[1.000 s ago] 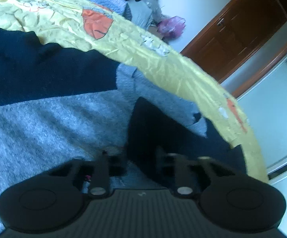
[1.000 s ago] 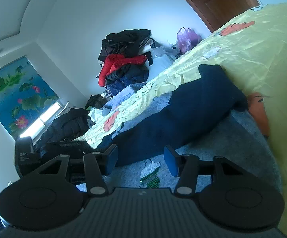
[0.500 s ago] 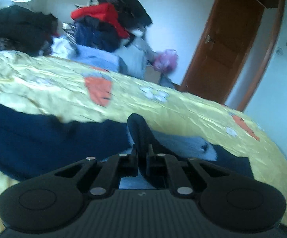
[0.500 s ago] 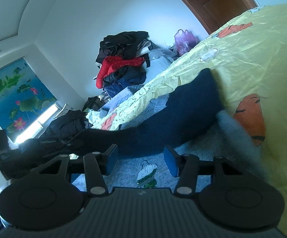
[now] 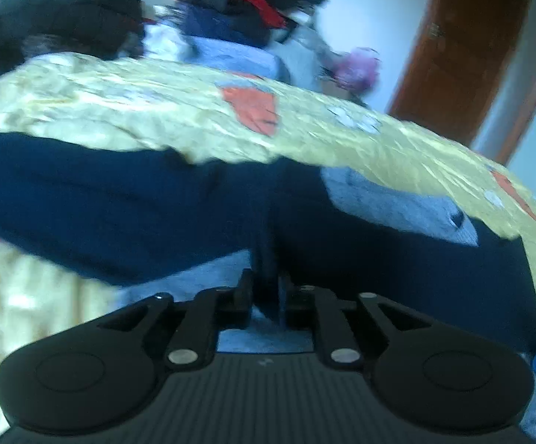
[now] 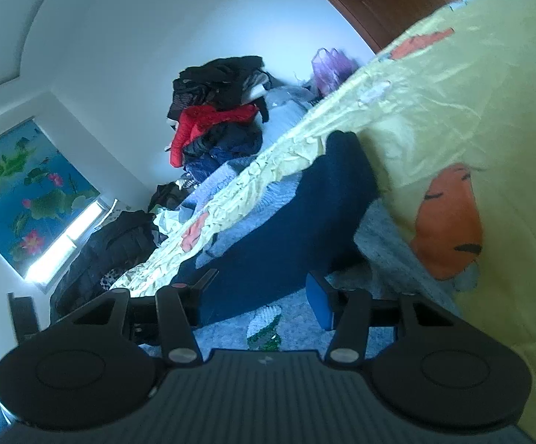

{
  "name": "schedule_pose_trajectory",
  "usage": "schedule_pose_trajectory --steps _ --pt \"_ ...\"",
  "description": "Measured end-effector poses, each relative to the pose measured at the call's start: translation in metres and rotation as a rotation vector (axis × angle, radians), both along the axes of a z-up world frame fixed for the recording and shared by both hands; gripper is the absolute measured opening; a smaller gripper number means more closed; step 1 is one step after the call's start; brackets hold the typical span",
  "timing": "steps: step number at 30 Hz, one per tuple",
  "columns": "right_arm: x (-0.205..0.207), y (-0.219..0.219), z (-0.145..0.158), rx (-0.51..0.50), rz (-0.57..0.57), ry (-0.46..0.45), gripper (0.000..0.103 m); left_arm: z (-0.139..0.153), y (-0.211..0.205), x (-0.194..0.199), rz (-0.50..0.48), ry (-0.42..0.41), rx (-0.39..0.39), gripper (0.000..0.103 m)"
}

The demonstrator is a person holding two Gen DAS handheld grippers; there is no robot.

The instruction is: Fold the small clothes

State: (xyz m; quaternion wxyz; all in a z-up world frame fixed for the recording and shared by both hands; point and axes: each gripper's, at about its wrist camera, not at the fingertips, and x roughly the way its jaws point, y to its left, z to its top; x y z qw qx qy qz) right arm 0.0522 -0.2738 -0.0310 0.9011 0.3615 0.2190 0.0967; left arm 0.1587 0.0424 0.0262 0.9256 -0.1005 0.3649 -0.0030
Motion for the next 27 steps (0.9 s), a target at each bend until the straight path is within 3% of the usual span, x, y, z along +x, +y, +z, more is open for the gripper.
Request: schedule_pose_trajectory --steps 3,5,7,9,11,14,16,18,20,24,27 --pt "-0.004 0.004 0.014 -0.045 0.027 0.001 0.057 0.022 0.006 -0.027 -0.005 -0.138 0.006 0.016" --pt "-0.004 0.013 0.034 -0.089 0.074 -0.051 0.057 0.029 0.003 -0.034 -0.034 -0.207 0.028 0.030" --pt "0.009 0.023 0.054 -0.150 0.102 -0.103 0.064 0.027 -0.003 -0.026 -0.050 -0.214 0.040 0.060" --pt "0.036 0.031 0.065 -0.238 0.094 -0.102 0.077 0.016 -0.012 -0.012 -0.052 -0.188 0.029 0.061" --pt "0.072 0.033 0.063 -0.302 0.086 -0.037 0.078 0.005 -0.023 0.004 -0.078 -0.139 0.035 0.061" --pt "0.111 0.031 0.048 -0.361 0.071 0.063 0.078 -0.013 -0.039 0.018 -0.106 -0.103 0.129 0.061" --pt "0.125 0.030 0.035 -0.438 0.052 0.123 0.077 -0.023 -0.038 0.021 -0.111 -0.074 0.130 0.061" --pt "0.129 0.025 0.021 -0.474 0.047 0.161 0.075 -0.026 -0.034 0.020 -0.119 -0.076 0.108 0.061" --pt "0.122 0.017 0.015 -0.471 0.041 0.128 0.072 -0.026 -0.031 0.020 -0.133 -0.077 0.096 0.063" --pt "0.116 -0.005 0.008 -0.356 0.009 0.108 0.067 -0.027 -0.024 0.024 -0.127 -0.085 0.063 0.063" --pt "0.117 0.009 0.010 -0.445 0.023 0.114 0.071 -0.025 -0.029 0.023 -0.124 -0.090 0.090 0.064"
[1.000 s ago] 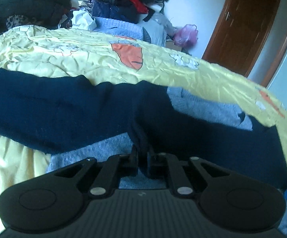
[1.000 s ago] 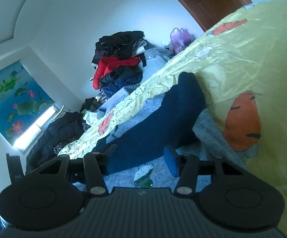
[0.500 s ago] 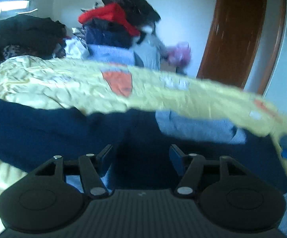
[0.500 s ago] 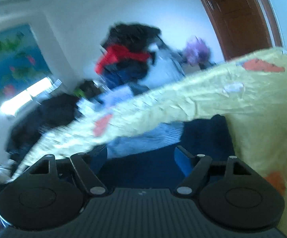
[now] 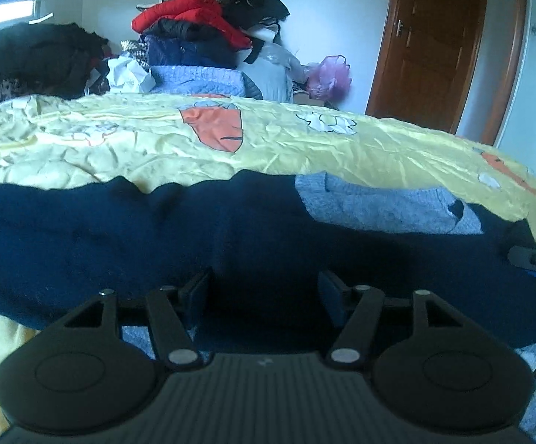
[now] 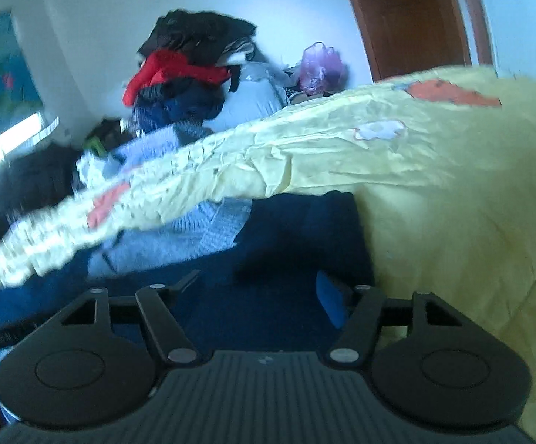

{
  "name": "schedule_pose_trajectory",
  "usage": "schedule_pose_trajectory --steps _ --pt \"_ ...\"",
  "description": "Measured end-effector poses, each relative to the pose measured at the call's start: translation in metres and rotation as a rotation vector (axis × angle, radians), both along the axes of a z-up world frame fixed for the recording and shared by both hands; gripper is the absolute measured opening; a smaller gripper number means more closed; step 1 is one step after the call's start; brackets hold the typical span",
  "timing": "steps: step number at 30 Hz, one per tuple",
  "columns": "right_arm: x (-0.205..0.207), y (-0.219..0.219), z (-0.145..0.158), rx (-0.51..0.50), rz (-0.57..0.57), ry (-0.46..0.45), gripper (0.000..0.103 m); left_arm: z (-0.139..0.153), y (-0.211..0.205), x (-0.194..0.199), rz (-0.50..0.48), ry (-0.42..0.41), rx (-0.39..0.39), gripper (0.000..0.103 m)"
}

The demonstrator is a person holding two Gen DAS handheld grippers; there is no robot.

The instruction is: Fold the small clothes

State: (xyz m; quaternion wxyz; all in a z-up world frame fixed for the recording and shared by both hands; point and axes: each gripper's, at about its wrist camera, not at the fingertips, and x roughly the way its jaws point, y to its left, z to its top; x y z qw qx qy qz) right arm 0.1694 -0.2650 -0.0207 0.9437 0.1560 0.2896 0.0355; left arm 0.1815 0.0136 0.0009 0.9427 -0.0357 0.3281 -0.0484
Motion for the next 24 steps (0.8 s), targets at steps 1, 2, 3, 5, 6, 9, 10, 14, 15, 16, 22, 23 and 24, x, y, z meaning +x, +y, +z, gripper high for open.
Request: schedule_pose_trajectory --steps 1,2,3,5,6,9,10,14,15,16,22,23,24 --pt "0.000 0.005 0.001 -0.028 0.005 0.003 0.073 0.002 0.002 -0.003 0.016 -0.004 -0.003 0.065" --pt "0.002 0.008 0.002 -0.050 0.011 0.006 0.075 0.004 0.008 -0.008 0.040 -0.012 -0.014 0.065" --pt "0.004 0.011 0.003 -0.070 0.013 0.008 0.075 0.008 0.017 -0.016 0.065 -0.029 -0.038 0.065" --pt "0.002 0.014 0.003 -0.084 0.016 0.007 0.075 0.017 0.045 -0.034 0.110 -0.075 -0.107 0.069" --pt "0.001 0.013 0.003 -0.077 0.015 0.005 0.075 0.022 0.062 -0.044 0.132 -0.101 -0.142 0.075" --pt "0.000 0.008 0.003 -0.045 0.013 0.000 0.075 0.037 0.127 -0.066 0.243 -0.171 -0.228 0.077" --pt "0.001 0.008 0.003 -0.043 0.015 0.000 0.076 0.041 0.150 -0.071 0.285 -0.188 -0.259 0.078" --pt "0.002 0.010 0.003 -0.051 0.019 0.001 0.079 0.046 0.254 -0.081 0.546 -0.212 -0.396 0.084" --pt "0.002 0.010 0.003 -0.052 0.018 0.000 0.079 0.043 0.279 -0.081 0.614 -0.197 -0.444 0.084" --pt "0.001 0.010 0.003 -0.053 0.018 0.000 0.079 0.039 0.302 -0.081 0.676 -0.179 -0.502 0.084" --pt "0.002 0.011 0.004 -0.050 0.019 0.000 0.079 0.015 0.363 -0.061 0.760 -0.111 -0.621 0.084" --pt "0.002 0.011 0.004 -0.049 0.019 -0.001 0.079 0.011 0.367 -0.058 0.761 -0.107 -0.631 0.083" --pt "0.002 0.012 0.004 -0.048 0.018 -0.001 0.079 0.005 0.370 -0.053 0.758 -0.096 -0.651 0.083"
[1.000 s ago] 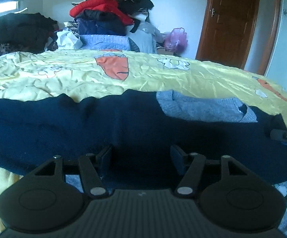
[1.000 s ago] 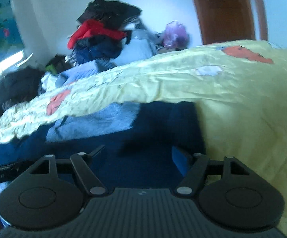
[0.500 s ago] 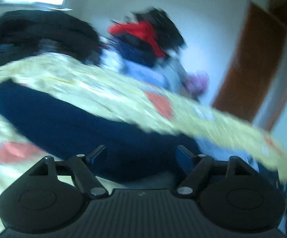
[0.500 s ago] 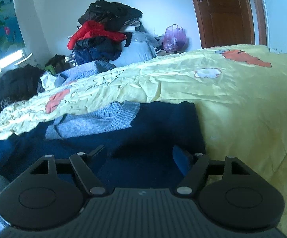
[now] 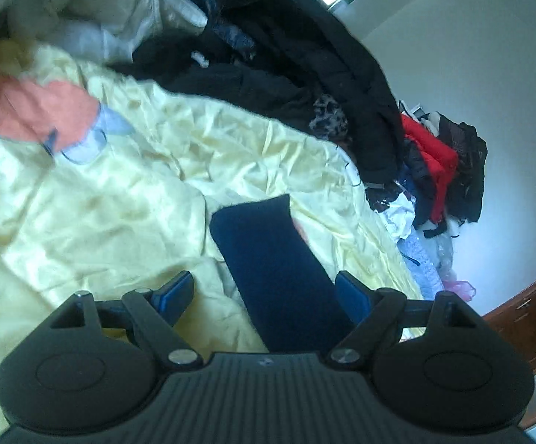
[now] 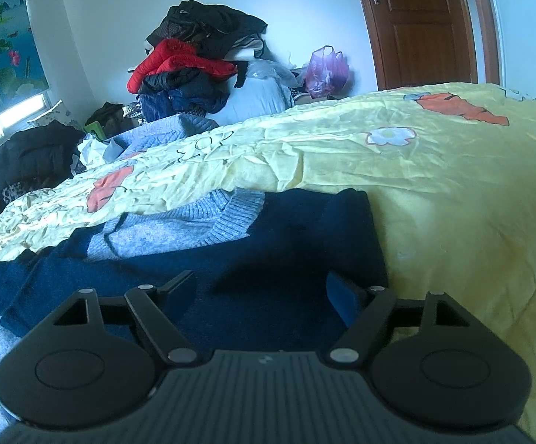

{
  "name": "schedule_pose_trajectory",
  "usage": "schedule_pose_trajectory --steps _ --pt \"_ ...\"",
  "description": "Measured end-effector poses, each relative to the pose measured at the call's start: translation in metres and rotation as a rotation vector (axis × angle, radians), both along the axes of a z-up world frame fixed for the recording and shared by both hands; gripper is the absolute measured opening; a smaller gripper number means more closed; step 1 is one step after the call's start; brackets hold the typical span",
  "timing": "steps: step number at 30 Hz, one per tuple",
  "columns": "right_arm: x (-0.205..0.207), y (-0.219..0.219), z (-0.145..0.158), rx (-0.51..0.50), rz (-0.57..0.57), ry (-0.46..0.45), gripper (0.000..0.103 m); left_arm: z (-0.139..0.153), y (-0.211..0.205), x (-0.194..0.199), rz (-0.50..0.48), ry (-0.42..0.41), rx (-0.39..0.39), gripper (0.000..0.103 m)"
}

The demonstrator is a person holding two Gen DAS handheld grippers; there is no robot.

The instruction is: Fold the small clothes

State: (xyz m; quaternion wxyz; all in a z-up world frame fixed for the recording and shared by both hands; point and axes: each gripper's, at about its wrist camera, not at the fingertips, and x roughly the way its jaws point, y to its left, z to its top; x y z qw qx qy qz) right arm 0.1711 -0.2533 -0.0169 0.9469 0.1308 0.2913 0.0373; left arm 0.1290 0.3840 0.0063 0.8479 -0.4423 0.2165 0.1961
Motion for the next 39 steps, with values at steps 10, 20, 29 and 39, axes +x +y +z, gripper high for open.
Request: schedule_pose_trajectory --steps 10,20,29,39 --pt "0.000 -0.002 0.000 0.013 -0.003 -0.005 0.080 -0.003 0.004 0.036 0.002 0.083 0.104 0.044" --pt "0.000 -0.002 0.000 0.017 -0.003 -0.006 0.080 0.002 -0.010 0.044 0.009 0.131 0.234 0.007" --pt "0.000 -0.003 0.000 0.023 -0.004 -0.008 0.080 0.061 -0.166 0.031 -0.294 -0.095 0.627 0.007" --pt "-0.001 -0.006 -0.001 0.041 -0.004 -0.011 0.080 0.017 -0.303 0.018 -0.566 -0.119 0.441 0.007"
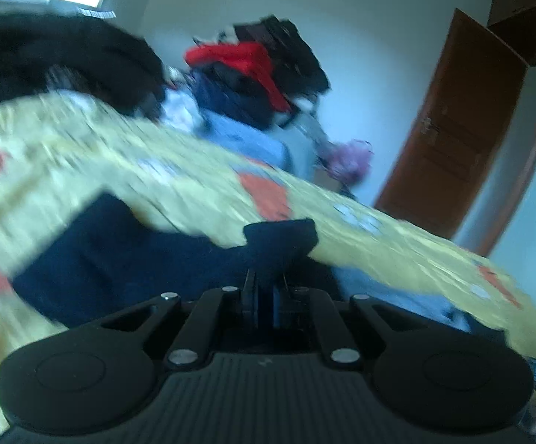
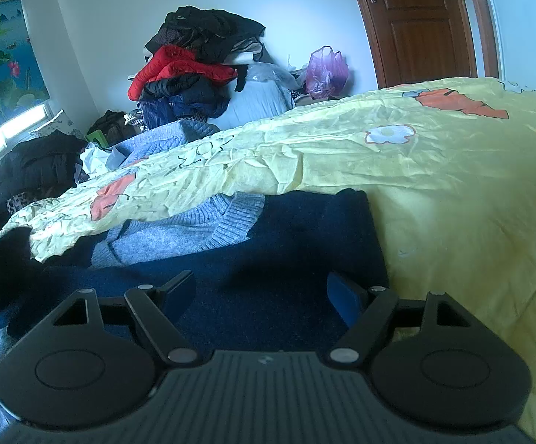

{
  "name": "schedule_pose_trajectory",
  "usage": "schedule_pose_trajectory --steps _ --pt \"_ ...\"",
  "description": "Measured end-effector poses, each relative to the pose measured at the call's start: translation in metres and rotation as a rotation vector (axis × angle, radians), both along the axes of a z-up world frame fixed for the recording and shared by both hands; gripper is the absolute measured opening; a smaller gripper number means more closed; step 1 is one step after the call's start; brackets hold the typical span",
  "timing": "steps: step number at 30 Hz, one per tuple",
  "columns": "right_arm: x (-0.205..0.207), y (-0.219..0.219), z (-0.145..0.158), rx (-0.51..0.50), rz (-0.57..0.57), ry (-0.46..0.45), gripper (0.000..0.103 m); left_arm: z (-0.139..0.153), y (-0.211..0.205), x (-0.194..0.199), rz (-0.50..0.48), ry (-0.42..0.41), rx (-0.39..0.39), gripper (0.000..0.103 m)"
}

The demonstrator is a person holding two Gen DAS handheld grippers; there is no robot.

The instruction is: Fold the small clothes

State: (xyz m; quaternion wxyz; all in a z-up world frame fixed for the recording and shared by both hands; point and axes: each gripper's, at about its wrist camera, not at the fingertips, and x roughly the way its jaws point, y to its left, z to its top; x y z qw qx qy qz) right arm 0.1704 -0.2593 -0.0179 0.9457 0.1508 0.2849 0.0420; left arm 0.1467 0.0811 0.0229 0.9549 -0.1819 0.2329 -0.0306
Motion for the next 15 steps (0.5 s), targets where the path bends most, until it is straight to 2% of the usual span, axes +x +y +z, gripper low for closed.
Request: schedule_pose_trajectory --steps 2,5,10,12,15 --pt "0.000 -0.001 0.000 0.006 0.000 -0.001 0.080 -0.007 -0.018 -0.006 -0.035 0.007 -0.015 0.007" --pt "0.000 -0.002 0.000 0.014 0.000 -0.002 0.080 -0.020 -0.040 -0.008 -0.078 0.037 0.008 0.007" --pt "0.000 -0.002 0.000 0.021 0.001 -0.005 0.080 -0.027 -0.043 -0.006 -0.081 0.044 0.003 0.007" --pt "0.000 -0.002 0.000 0.015 0.007 -0.001 0.081 -0.026 -0.041 -0.009 -0.070 0.022 -0.004 0.007" --pt "-0.001 0.005 0.008 -0.005 0.008 0.017 0.082 -0.022 -0.050 -0.016 -0.078 -0.026 0.051 0.007"
